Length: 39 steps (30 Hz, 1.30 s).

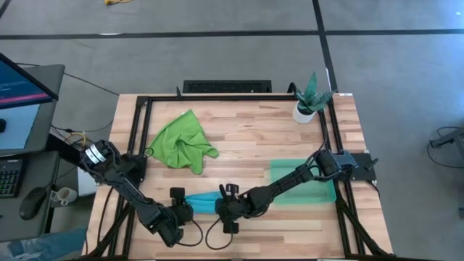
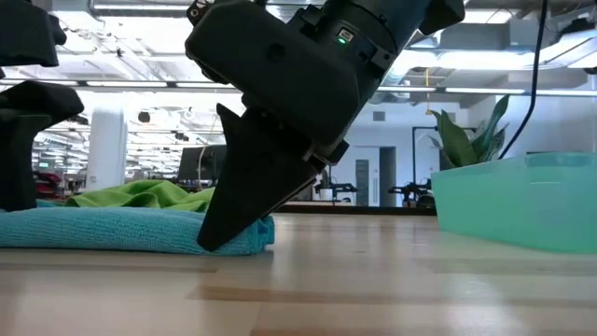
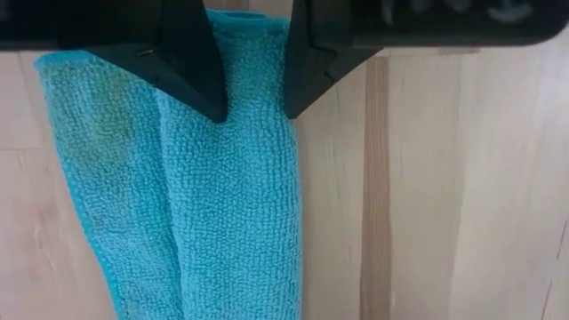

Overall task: Roll microfiber towels into tight, uniform cylinder then place into a basket
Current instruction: Roll the blue microfiber towel

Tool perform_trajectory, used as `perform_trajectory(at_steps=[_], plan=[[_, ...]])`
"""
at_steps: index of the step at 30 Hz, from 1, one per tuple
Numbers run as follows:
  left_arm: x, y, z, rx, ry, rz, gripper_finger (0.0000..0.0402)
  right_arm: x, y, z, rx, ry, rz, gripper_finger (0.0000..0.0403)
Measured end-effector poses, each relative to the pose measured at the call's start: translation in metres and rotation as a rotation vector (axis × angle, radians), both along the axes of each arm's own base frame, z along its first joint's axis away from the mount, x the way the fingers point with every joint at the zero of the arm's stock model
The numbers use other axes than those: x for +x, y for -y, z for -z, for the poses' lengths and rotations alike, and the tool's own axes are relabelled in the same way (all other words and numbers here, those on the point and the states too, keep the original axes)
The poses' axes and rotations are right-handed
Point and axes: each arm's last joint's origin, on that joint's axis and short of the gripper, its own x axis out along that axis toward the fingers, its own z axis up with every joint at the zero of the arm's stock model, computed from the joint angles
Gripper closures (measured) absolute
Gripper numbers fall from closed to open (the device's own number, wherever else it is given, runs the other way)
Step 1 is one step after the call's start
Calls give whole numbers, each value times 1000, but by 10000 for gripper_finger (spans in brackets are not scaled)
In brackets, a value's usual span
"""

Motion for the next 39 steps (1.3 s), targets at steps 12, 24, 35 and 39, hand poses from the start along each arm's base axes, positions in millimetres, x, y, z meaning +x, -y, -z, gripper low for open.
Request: perform_trajectory(at_steps=[12,24,35,39], plan=[[1,-1,-3,-24,-33,-59,384,-3,-14,-1,129,-10,-34,382],[21,19,-47,-683,-214,-168,389,8,-41,-20,680,-82,-265,386],[27,-19,-24,-765,-334,-403,387,19,10,-5,773,-207,6,394],[29,-21,-23,-776,-340,-373,385,22,17,-6,829,-234,-20,388]])
